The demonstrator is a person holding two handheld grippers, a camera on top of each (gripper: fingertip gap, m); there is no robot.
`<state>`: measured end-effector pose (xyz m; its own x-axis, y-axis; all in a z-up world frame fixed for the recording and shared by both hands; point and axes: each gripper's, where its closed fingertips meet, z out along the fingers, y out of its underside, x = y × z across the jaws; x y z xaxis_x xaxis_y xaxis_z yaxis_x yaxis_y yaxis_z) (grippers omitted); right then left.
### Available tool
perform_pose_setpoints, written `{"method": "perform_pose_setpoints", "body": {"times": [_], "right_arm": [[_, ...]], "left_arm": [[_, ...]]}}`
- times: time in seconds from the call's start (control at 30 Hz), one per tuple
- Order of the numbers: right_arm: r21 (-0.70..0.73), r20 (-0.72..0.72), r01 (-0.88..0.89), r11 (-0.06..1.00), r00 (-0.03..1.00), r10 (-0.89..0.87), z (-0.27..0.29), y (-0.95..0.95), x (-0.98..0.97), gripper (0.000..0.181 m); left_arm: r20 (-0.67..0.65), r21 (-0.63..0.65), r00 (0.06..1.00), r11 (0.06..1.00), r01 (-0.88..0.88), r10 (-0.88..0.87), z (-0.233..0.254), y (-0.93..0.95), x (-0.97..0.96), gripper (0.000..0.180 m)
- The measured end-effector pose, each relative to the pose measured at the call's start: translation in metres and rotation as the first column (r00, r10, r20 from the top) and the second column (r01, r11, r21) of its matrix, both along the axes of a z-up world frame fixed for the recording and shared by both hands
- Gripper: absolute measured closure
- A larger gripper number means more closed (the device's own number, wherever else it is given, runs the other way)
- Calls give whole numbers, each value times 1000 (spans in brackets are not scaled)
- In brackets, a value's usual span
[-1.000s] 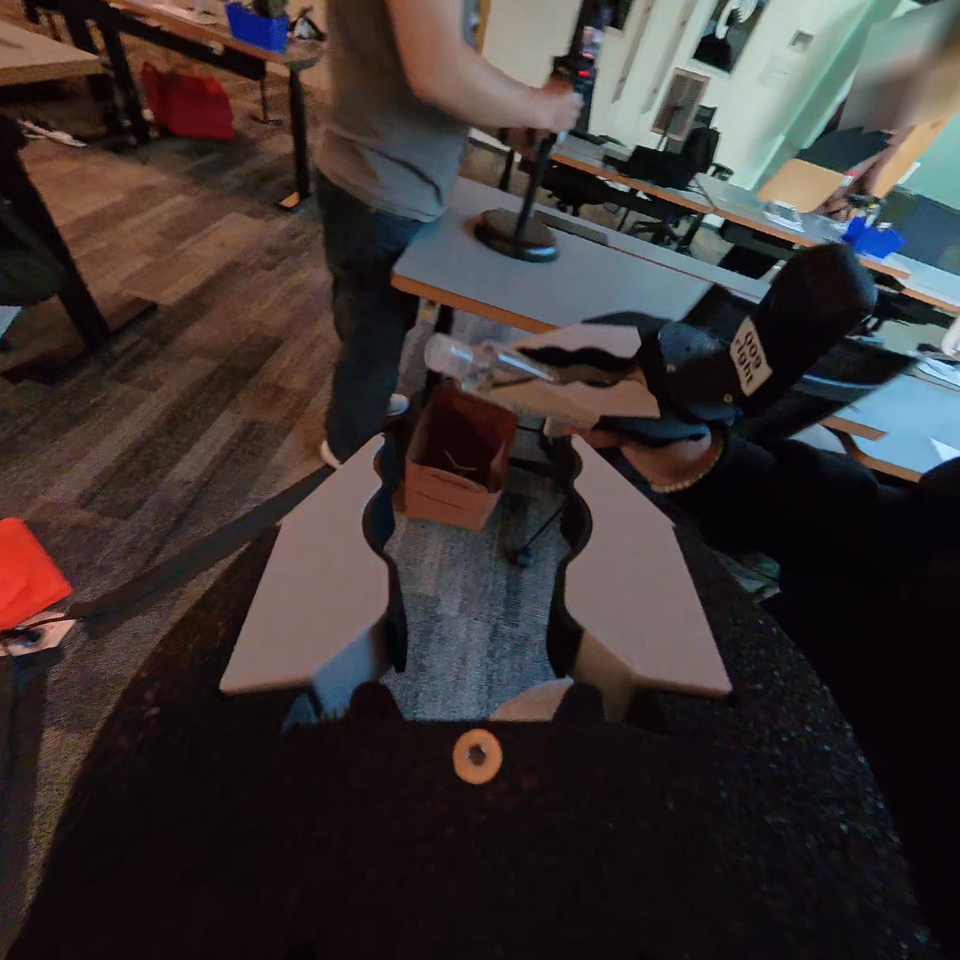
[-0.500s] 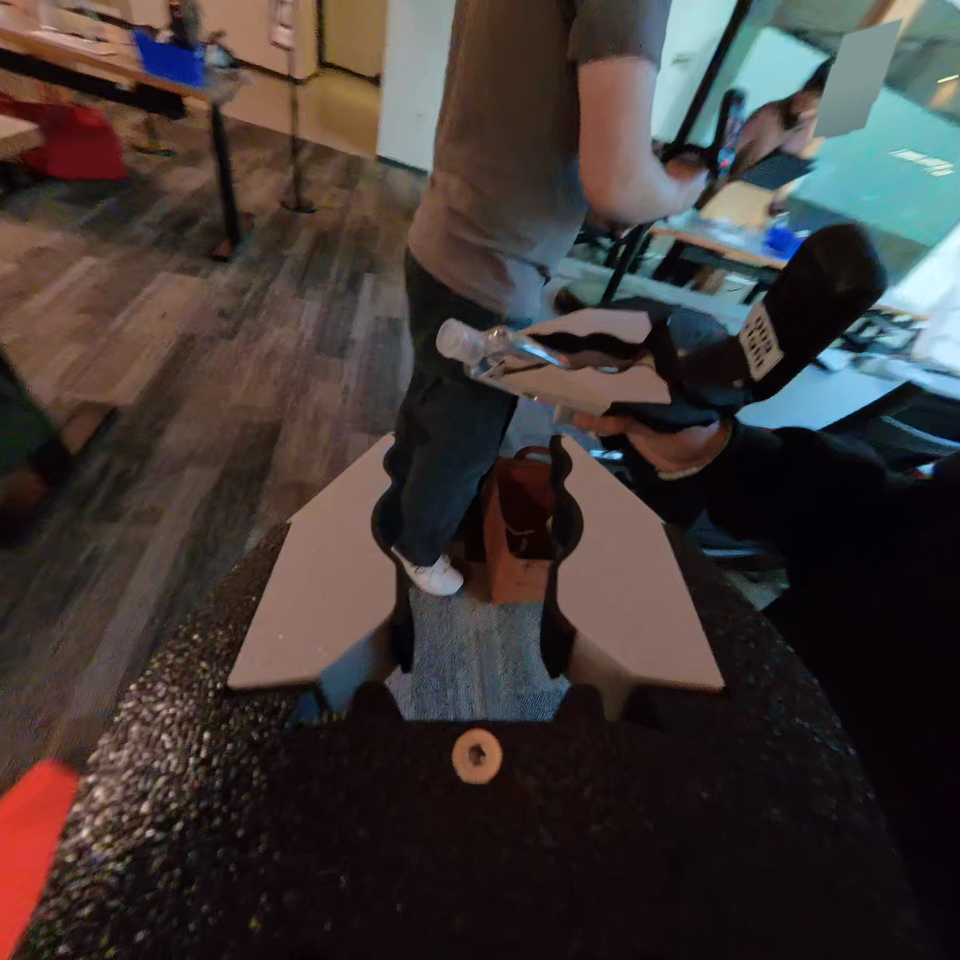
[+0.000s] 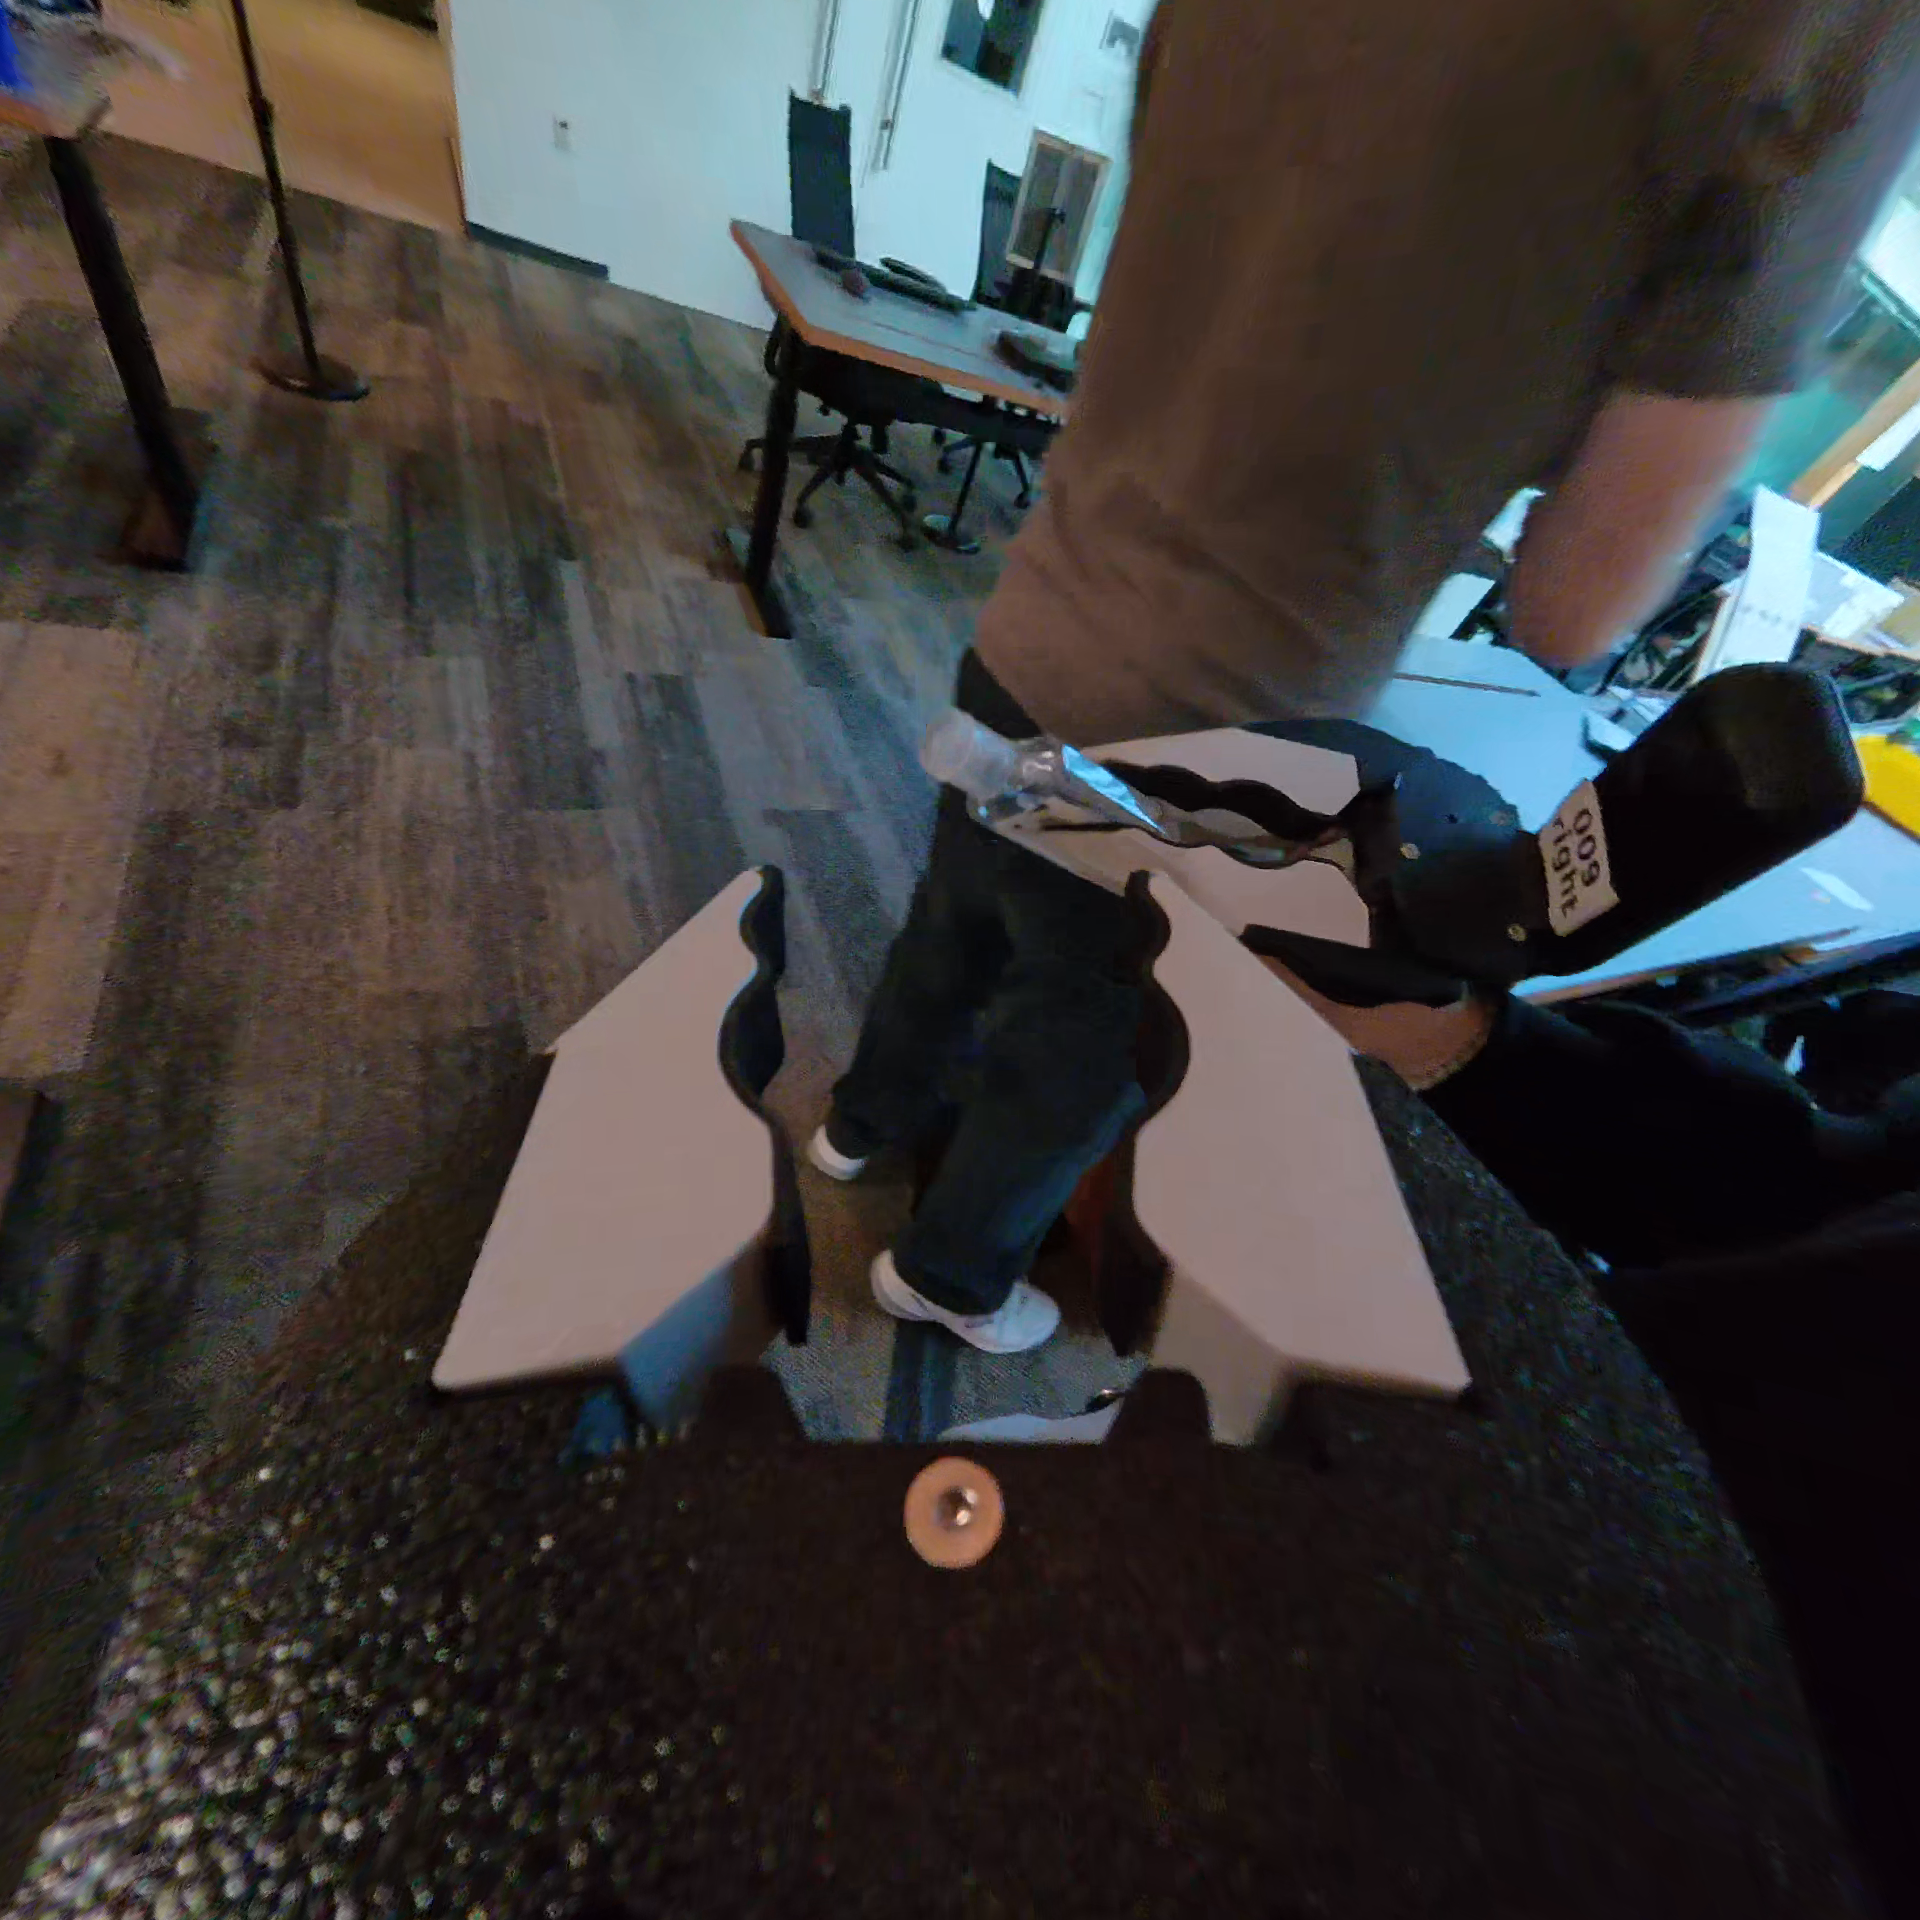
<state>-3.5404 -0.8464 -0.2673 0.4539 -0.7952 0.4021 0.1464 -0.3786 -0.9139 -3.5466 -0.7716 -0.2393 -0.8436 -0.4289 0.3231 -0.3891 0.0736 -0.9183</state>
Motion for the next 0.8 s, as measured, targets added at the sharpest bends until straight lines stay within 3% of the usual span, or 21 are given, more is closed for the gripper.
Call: {"method": "perform_pose_setpoints", "body": {"times": [0.13,0.27,0.47,0.63,0.73,0.8], "right_arm": [[1,94,-46,999,995,46,18,15,169,165],[-40,153,-52,998,987,57,59,10,305,165],[-8,13,45,999,999,-45,52,-39,488,165],[-26,38,177,984,984,-176,49,-103,636,165],[14,-33,243,970,970,-242,45,-145,735,165],[-36,-49,284,958,957,-286,46,-172,792,164]], "left_arm": [[37,40,998,998,48,-49,3,-19,152,116],[49,-13,995,996,91,-90,30,-45,296,116],[167,4,980,994,113,-112,39,-77,491,116],[160,-22,971,983,181,-176,15,-118,659,118],[211,36,957,980,198,-201,12,-143,765,113],[246,57,950,981,186,-194,20,-159,838,113]]}}
